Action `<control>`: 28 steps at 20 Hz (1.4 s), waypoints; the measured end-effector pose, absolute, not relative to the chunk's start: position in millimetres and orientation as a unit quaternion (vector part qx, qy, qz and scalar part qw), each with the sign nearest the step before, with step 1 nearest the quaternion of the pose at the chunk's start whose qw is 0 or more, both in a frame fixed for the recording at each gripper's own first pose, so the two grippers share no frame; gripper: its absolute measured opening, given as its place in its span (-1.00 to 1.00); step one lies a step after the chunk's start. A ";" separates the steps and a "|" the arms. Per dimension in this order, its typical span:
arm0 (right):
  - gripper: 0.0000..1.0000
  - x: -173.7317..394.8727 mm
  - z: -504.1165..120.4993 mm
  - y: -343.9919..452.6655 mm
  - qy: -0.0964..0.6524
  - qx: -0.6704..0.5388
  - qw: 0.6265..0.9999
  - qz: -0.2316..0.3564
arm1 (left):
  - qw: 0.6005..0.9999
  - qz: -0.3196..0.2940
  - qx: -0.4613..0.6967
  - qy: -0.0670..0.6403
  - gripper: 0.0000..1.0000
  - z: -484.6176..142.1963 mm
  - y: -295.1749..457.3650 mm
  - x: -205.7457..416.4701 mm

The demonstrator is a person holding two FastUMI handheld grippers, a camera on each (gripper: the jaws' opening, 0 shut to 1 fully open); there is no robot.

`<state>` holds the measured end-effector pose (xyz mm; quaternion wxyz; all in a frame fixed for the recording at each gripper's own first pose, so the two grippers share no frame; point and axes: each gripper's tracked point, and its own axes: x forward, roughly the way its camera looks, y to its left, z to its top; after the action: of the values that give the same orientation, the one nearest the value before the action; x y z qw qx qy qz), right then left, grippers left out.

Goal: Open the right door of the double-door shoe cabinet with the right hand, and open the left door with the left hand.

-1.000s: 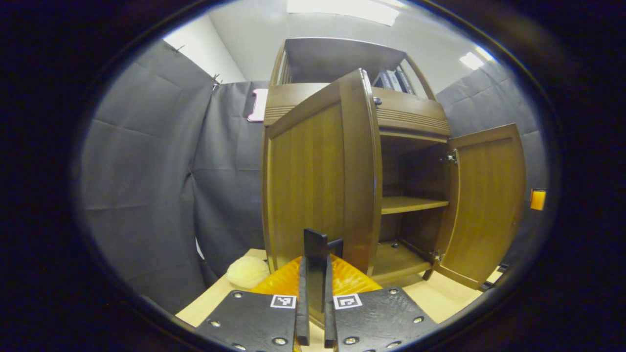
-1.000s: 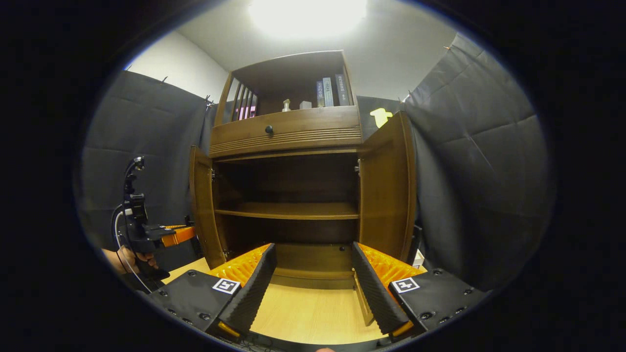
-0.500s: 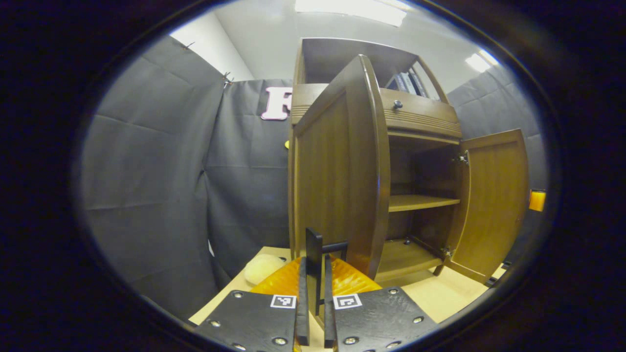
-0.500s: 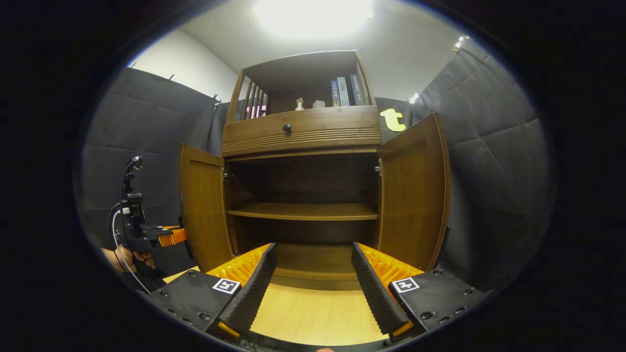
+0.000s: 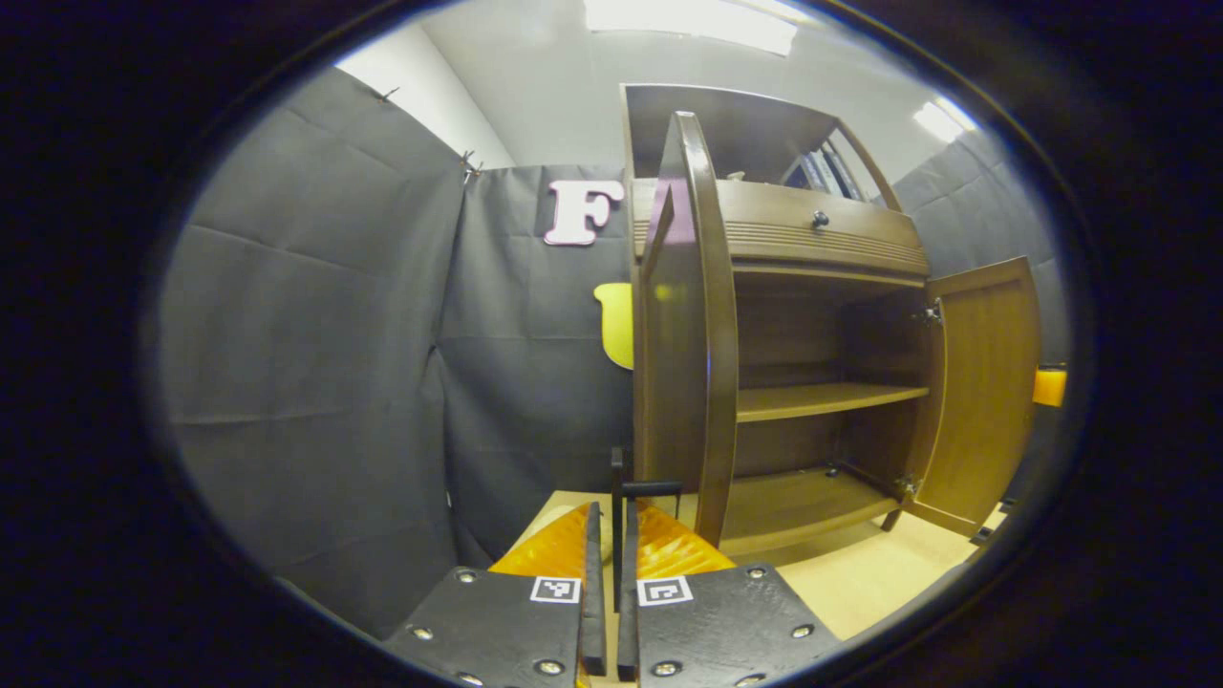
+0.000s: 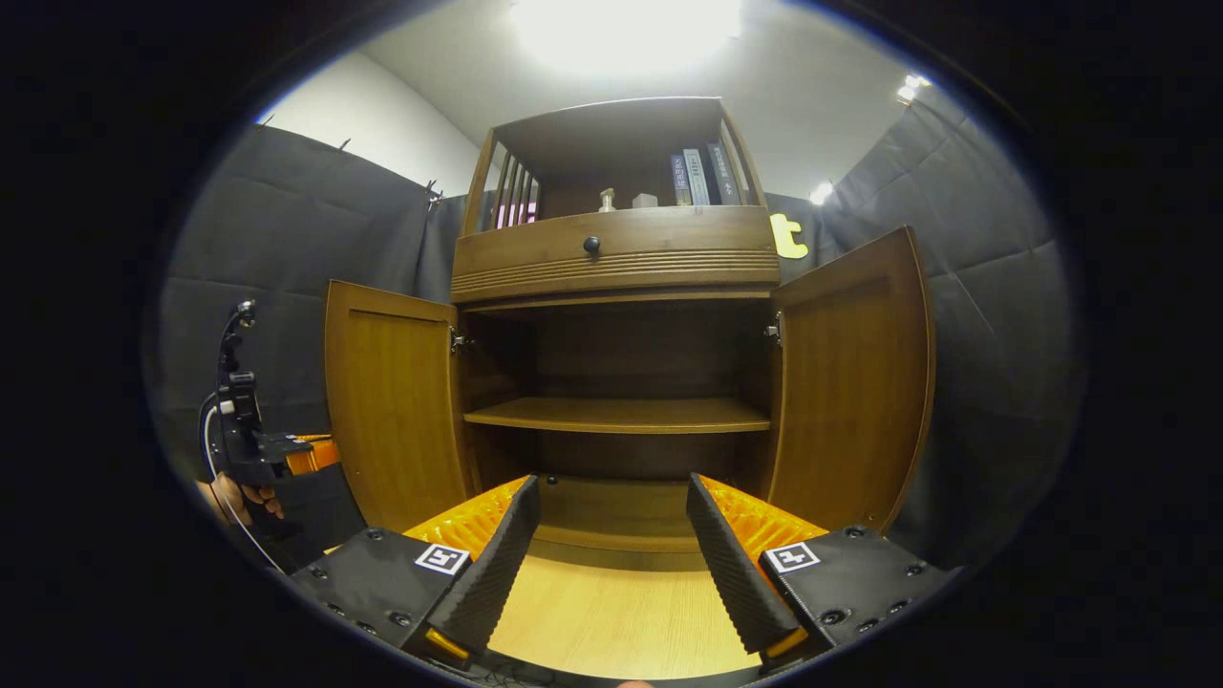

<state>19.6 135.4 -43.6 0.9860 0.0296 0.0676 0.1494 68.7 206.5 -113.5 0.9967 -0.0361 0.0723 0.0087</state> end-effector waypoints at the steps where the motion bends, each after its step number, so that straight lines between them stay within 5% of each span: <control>1: 0.84 19.8 -42.2 138.9 0.067 0.028 0.986 0.149 | 0.997 0.013 -0.036 0.074 -0.91 -115.0 214.1 65.8; 8: 0.84 20.0 -31.2 131.9 0.054 0.036 0.989 0.131 | 0.997 0.022 -0.036 0.059 -0.82 -96.4 241.1 43.5; 28: 0.93 -55.3 2.5 48.4 0.022 0.013 0.995 0.096 | 0.998 0.006 -0.031 0.046 -0.89 -22.1 141.6 -106.4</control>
<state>-55.3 48.4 2.5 0.9950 0.0129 0.0224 0.0960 -106.4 141.6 -22.1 0.9984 -0.0306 0.0464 0.0059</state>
